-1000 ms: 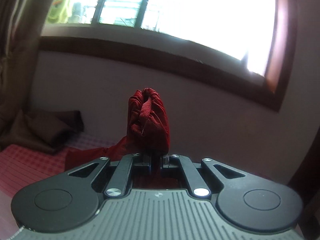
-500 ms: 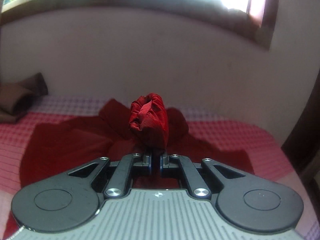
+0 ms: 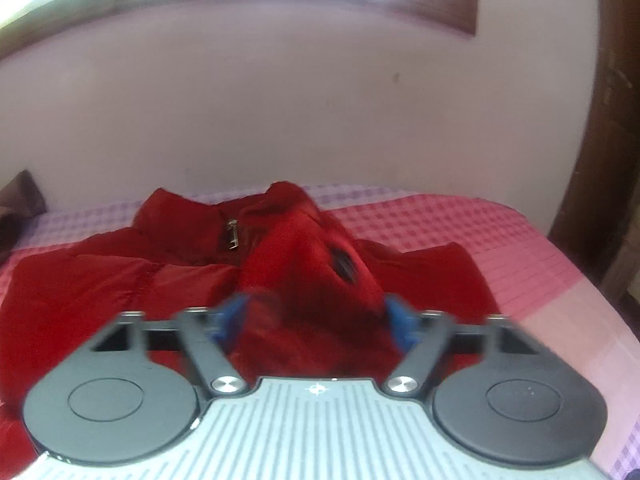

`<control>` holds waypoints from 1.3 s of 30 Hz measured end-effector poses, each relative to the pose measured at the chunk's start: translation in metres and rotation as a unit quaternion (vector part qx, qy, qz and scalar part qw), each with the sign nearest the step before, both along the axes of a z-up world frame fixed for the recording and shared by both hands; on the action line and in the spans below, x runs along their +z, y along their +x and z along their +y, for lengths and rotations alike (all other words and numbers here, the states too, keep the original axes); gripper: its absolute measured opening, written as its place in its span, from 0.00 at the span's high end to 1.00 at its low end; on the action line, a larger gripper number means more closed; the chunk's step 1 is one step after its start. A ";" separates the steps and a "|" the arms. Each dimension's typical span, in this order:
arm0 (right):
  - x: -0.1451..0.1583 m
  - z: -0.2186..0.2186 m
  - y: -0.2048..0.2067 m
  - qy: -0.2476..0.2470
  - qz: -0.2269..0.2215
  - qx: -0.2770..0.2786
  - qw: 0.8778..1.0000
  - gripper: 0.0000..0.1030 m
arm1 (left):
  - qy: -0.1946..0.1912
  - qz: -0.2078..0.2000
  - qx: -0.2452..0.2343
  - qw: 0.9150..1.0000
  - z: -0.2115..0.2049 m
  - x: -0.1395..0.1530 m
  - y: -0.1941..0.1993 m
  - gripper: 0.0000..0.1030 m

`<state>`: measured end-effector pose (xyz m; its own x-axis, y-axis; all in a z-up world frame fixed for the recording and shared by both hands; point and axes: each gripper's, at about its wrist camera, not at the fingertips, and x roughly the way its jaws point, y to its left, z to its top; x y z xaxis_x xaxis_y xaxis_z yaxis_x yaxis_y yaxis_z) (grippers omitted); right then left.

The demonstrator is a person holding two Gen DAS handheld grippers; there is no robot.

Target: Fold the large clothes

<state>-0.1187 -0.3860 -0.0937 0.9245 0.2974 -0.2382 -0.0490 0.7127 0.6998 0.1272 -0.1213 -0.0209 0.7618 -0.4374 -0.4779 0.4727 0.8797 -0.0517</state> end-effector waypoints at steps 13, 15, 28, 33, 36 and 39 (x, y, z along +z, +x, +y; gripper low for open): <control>0.005 0.015 -0.021 -0.038 0.030 0.025 0.999 0.06 | -0.068 0.060 -0.007 0.996 0.111 0.007 -0.068 0.01; 0.001 0.020 -0.032 -0.047 0.044 0.030 0.998 0.06 | -0.067 0.056 0.003 0.996 0.139 0.002 -0.088 0.01; -0.020 0.060 -0.054 -0.096 0.061 0.062 0.992 0.09 | -0.050 0.085 0.159 0.982 0.304 -0.038 -0.160 0.07; -0.040 0.059 -0.042 -0.068 0.099 0.071 0.990 0.57 | -0.029 0.130 0.170 0.977 0.337 -0.070 -0.170 0.12; -0.043 0.056 -0.039 -0.047 0.101 0.074 0.991 0.64 | -0.054 0.164 0.155 0.973 0.348 -0.088 -0.166 0.10; -0.045 0.051 -0.034 -0.022 0.102 0.080 0.991 0.65 | -0.105 0.176 0.143 0.968 0.355 -0.100 -0.163 0.11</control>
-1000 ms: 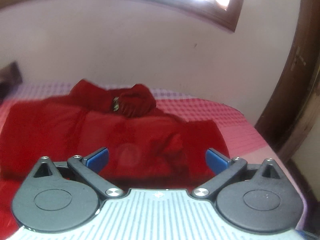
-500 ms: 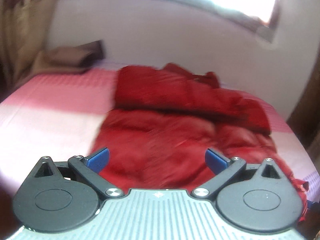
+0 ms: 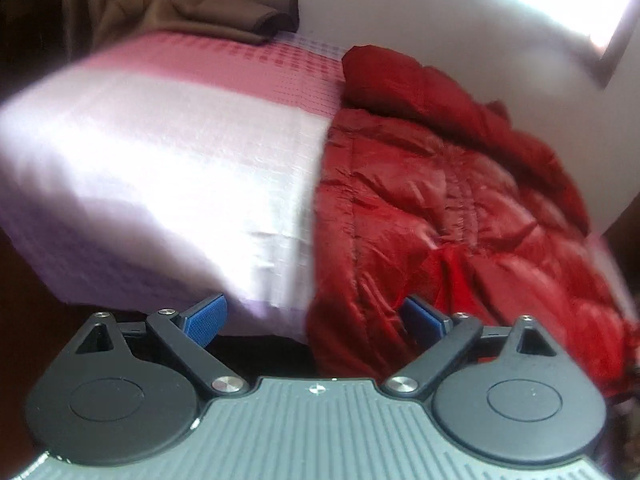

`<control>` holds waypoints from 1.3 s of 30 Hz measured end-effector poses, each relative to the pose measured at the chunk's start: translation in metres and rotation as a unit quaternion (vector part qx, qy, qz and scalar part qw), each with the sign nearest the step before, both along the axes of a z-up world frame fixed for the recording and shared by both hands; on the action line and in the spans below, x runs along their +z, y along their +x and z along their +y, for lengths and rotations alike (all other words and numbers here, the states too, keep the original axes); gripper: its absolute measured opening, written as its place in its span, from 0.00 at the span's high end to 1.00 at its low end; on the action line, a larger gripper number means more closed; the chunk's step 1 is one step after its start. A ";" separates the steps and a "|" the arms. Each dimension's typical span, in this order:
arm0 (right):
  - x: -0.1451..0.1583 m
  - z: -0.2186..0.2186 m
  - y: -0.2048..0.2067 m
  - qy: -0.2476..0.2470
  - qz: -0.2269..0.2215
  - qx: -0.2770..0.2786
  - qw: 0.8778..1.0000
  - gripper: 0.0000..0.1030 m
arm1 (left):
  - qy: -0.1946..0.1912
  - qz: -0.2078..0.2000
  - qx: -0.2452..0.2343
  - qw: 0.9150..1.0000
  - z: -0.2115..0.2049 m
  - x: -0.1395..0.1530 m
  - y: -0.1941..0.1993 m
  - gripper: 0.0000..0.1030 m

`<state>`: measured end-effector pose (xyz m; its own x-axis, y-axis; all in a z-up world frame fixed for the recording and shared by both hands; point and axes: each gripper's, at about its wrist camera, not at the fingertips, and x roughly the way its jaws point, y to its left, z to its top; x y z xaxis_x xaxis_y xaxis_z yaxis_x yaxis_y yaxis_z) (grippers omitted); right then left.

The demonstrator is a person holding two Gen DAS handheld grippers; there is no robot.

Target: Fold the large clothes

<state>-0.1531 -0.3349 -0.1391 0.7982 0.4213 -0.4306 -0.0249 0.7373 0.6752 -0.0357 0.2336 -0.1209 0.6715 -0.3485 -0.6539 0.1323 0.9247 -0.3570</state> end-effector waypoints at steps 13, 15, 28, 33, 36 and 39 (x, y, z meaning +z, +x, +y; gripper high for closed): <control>0.002 0.009 0.005 -0.001 0.005 0.013 1.000 0.72 | -0.059 0.002 -0.032 0.998 -0.002 -0.001 -0.012 0.67; 0.005 0.009 0.007 0.008 0.004 0.011 1.000 0.80 | -0.060 -0.003 -0.027 0.998 -0.003 0.002 -0.013 0.68; 0.006 0.003 -0.017 0.081 -0.015 0.019 0.996 0.88 | -0.041 -0.021 -0.035 0.998 -0.007 0.014 -0.031 0.83; 0.010 0.001 -0.037 0.122 -0.028 0.025 0.992 0.88 | -0.026 -0.043 -0.059 0.997 -0.007 0.035 -0.056 0.84; 0.021 0.003 -0.047 0.139 -0.047 0.028 0.989 0.88 | -0.053 -0.045 -0.054 0.996 -0.001 0.047 -0.064 0.84; 0.032 -0.002 -0.054 0.161 -0.062 0.026 0.985 0.89 | -0.110 -0.053 -0.034 0.992 0.011 0.062 -0.068 0.84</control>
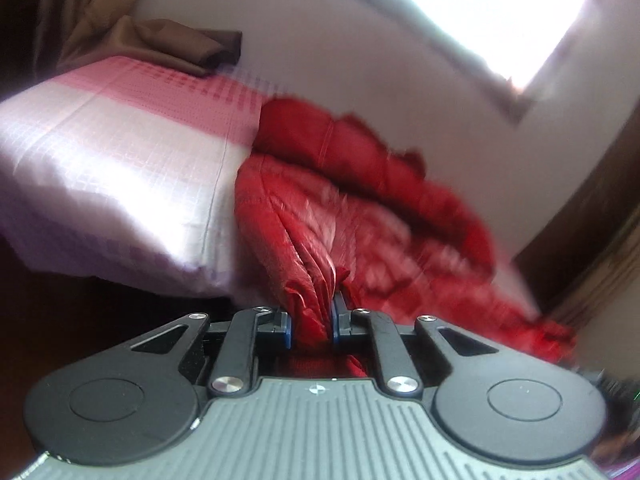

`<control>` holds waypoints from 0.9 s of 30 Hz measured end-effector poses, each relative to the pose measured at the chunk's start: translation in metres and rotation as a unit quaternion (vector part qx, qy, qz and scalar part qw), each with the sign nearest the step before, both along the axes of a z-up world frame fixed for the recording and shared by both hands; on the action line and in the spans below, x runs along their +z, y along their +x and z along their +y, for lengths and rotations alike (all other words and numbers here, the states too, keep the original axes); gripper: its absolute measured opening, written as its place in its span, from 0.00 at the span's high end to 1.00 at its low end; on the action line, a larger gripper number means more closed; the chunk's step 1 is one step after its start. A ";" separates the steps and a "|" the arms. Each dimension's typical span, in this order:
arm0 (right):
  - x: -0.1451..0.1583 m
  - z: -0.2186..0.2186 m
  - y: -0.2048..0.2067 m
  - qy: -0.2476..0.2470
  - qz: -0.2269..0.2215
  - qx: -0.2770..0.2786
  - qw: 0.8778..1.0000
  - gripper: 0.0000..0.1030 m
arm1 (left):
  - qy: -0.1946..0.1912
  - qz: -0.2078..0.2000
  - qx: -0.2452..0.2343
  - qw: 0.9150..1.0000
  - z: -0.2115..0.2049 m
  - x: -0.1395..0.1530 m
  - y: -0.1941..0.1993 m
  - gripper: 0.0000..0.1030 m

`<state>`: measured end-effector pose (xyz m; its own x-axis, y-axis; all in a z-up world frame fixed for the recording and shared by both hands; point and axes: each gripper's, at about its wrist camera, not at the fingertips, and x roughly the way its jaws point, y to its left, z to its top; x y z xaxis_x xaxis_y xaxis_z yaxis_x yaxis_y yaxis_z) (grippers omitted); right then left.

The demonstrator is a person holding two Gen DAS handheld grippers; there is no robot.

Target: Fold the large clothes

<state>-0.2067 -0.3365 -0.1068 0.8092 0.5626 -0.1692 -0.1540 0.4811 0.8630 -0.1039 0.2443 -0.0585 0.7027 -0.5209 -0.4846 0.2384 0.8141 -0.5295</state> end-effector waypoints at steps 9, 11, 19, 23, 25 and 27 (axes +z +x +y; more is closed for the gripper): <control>0.057 -0.018 0.026 0.016 -0.078 -0.017 0.997 0.89 | -0.055 -0.075 0.050 0.994 -0.010 0.072 0.032 0.84; 0.069 -0.025 0.040 0.014 -0.090 -0.024 0.996 0.89 | -0.056 -0.089 0.058 0.993 -0.017 0.087 0.048 0.84; 0.106 -0.053 0.126 -0.034 -0.090 -0.051 0.994 0.89 | -0.040 -0.097 0.102 0.989 -0.058 0.118 0.159 0.83; 0.102 -0.068 0.182 -0.043 -0.055 -0.072 0.995 0.89 | -0.003 -0.090 0.114 0.989 -0.087 0.115 0.214 0.82; 0.095 -0.074 0.207 -0.038 -0.041 -0.081 0.995 0.89 | 0.017 -0.085 0.121 0.989 -0.102 0.109 0.240 0.80; 0.083 -0.079 0.232 -0.034 -0.021 -0.094 0.995 0.89 | 0.040 -0.077 0.131 0.988 -0.117 0.099 0.264 0.78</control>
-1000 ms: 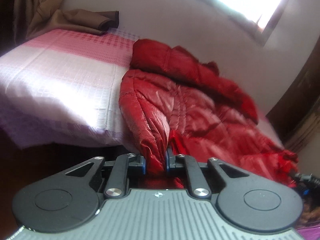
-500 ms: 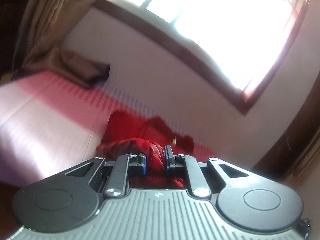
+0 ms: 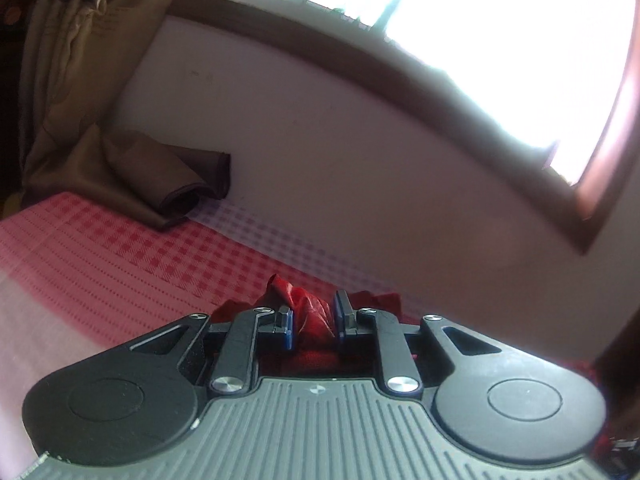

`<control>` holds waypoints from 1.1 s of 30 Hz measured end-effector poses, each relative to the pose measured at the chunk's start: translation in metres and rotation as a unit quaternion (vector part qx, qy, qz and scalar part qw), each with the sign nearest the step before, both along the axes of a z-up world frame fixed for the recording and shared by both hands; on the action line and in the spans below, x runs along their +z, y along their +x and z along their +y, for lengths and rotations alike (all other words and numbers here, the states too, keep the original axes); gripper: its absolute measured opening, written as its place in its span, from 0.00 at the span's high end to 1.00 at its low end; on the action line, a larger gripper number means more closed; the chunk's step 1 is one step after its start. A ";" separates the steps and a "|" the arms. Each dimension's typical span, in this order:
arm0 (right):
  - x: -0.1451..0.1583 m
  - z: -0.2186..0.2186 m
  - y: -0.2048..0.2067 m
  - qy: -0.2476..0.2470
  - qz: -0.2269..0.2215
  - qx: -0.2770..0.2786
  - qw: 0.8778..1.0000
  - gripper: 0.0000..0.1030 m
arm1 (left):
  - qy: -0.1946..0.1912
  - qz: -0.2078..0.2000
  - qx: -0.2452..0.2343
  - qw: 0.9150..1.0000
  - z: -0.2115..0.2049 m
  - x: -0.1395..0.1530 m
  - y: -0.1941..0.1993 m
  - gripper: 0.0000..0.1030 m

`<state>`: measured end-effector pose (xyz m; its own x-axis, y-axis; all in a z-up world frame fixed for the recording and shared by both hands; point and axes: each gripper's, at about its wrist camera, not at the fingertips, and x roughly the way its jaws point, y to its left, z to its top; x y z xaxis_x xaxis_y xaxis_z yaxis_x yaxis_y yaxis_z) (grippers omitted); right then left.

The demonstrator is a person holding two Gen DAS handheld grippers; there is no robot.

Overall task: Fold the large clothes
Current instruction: 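Lift the jacket hem with both grippers and fold it toward the hood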

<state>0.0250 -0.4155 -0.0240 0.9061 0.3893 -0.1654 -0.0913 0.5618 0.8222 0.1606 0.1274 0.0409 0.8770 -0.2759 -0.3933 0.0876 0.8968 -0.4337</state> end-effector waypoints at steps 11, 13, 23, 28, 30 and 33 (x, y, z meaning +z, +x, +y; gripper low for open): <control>-0.081 -0.021 0.071 0.107 0.096 -0.055 0.988 0.83 | 0.057 -0.014 0.037 0.998 -0.032 -0.033 0.043 0.11; -0.087 -0.026 0.069 0.142 0.091 -0.053 0.984 0.74 | 0.078 -0.058 0.072 0.993 -0.033 -0.030 0.032 0.00; 0.008 0.023 0.031 -0.147 -0.034 -0.016 0.988 0.61 | 0.123 -0.069 -0.019 0.990 -0.058 -0.021 0.021 0.74; 0.019 0.087 0.065 -0.302 -0.006 0.042 0.952 0.76 | 0.155 -0.049 -0.052 0.985 -0.089 -0.034 0.046 0.91; 0.019 0.103 0.078 -0.346 -0.003 0.052 0.937 0.76 | 0.175 -0.049 -0.058 0.982 -0.096 -0.040 0.060 0.91; 0.014 0.117 0.103 -0.389 0.008 0.063 0.919 0.76 | 0.187 -0.017 -0.058 0.981 -0.101 -0.051 0.084 0.91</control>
<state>0.1278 -0.2988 -0.0101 0.8576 0.2489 -0.4501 -0.1871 0.9661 0.1777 0.2445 0.0267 -0.0101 0.8629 -0.2162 -0.4568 0.2064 0.9758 -0.0719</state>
